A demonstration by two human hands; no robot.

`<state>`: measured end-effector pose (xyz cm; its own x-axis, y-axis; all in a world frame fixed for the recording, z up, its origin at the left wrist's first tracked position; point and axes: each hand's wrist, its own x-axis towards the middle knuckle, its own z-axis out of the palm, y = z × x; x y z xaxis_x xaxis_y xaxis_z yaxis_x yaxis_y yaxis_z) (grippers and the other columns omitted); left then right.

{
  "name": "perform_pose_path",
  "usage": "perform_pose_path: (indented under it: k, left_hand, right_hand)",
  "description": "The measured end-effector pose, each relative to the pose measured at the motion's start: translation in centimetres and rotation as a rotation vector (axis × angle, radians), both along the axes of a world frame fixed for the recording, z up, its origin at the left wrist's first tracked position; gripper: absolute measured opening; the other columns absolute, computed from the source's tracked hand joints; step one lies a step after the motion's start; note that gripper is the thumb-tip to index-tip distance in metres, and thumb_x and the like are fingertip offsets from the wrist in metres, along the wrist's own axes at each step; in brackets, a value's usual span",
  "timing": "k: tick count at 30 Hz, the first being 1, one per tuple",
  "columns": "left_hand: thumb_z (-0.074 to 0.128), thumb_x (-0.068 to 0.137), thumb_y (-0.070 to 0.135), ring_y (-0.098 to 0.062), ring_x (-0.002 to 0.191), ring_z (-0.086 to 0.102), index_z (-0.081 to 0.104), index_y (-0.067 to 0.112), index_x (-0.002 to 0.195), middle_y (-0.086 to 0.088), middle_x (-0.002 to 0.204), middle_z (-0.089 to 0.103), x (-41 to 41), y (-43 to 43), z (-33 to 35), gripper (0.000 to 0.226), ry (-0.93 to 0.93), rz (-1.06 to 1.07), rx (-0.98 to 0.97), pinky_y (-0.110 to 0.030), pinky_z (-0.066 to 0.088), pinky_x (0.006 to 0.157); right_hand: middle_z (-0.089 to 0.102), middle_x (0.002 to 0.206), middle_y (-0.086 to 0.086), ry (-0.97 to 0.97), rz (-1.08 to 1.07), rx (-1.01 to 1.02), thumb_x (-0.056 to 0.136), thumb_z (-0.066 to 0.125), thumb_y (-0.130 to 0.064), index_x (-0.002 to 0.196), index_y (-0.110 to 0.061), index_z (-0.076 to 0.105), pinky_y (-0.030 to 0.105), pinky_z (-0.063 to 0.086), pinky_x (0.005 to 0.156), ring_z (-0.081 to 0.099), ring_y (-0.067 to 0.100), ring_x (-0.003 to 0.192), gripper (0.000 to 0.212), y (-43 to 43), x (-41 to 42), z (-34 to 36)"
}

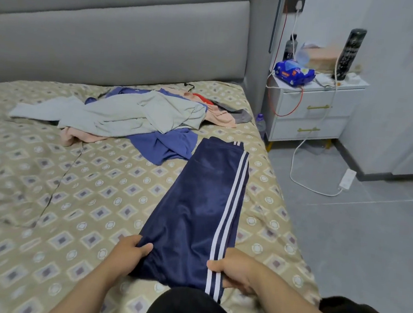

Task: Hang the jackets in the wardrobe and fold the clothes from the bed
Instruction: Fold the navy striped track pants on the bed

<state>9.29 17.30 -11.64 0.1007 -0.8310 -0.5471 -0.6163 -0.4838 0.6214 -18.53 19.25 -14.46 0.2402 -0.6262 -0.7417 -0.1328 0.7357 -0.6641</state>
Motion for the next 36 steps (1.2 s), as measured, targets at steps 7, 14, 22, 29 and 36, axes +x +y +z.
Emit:
perform_pose_path:
  k: [7, 14, 22, 29, 36]
  left_hand:
    - [0.056, 0.1, 0.029, -0.03, 0.103, 0.069, 0.069, 0.005, 0.112, -0.011, 0.104, 0.075, -3.9, 1.8, 3.6, 0.03, 0.415, 0.174, 0.045, -0.042, 0.05, 0.093]
    - [0.05, 0.103, 0.022, -0.028, 0.103, 0.069, 0.066, 0.008, 0.113, -0.01, 0.107, 0.075, -5.7, 4.1, 4.4, 0.024, 0.481, 0.199, 0.03, -0.037, 0.051, 0.083]
    - [0.056, 0.097, 0.026, -0.022, 0.076, 0.057, 0.063, 0.007, 0.086, -0.009, 0.083, 0.066, -3.1, 5.5, 3.0, 0.024, 0.066, 0.161, -0.065, -0.033, 0.042, 0.068]
    - [0.062, 0.096, 0.028, -0.037, 0.09, 0.067, 0.063, -0.002, 0.107, -0.023, 0.102, 0.071, -3.1, 6.6, 1.1, 0.032, 0.19, 0.28, 0.072, -0.037, 0.049, 0.072]
    - [0.051, 0.101, 0.014, -0.026, 0.073, 0.06, 0.053, 0.004, 0.103, -0.018, 0.096, 0.064, -5.4, 5.5, 6.0, 0.01, 0.311, 0.378, -0.007, -0.035, 0.052, 0.065]
  right_hand:
    - [0.073, 0.109, 0.018, -0.373, -0.576, 0.016, 0.101, 0.045, -0.007, 0.124, -0.003, 0.061, 0.049, 0.053, 0.095, 0.069, 0.034, 0.104, 0.028, 0.4, -1.2, 2.8]
    - [0.069, 0.115, 0.026, -0.424, -0.207, 0.098, 0.089, 0.061, -0.001, 0.109, 0.006, 0.072, 0.048, 0.053, 0.096, 0.07, 0.036, 0.103, 0.023, 5.3, -1.8, 4.7]
    - [0.074, 0.096, 0.003, 0.226, 0.132, -0.113, 0.077, 0.071, -0.043, 0.1, -0.01, 0.067, 0.033, 0.054, 0.086, 0.069, 0.018, 0.087, 0.04, 5.3, -1.3, 3.2]
    - [0.073, 0.102, 0.004, 0.283, -0.105, -0.152, 0.086, 0.064, -0.038, 0.107, -0.014, 0.069, 0.034, 0.055, 0.09, 0.069, 0.022, 0.094, 0.032, 6.0, -1.3, 1.9]
    - [0.065, 0.103, 0.009, 0.245, -0.363, 0.011, 0.08, 0.063, -0.049, 0.119, -0.013, 0.054, 0.036, 0.057, 0.066, 0.067, 0.027, 0.083, 0.054, 5.5, -0.3, 1.9]
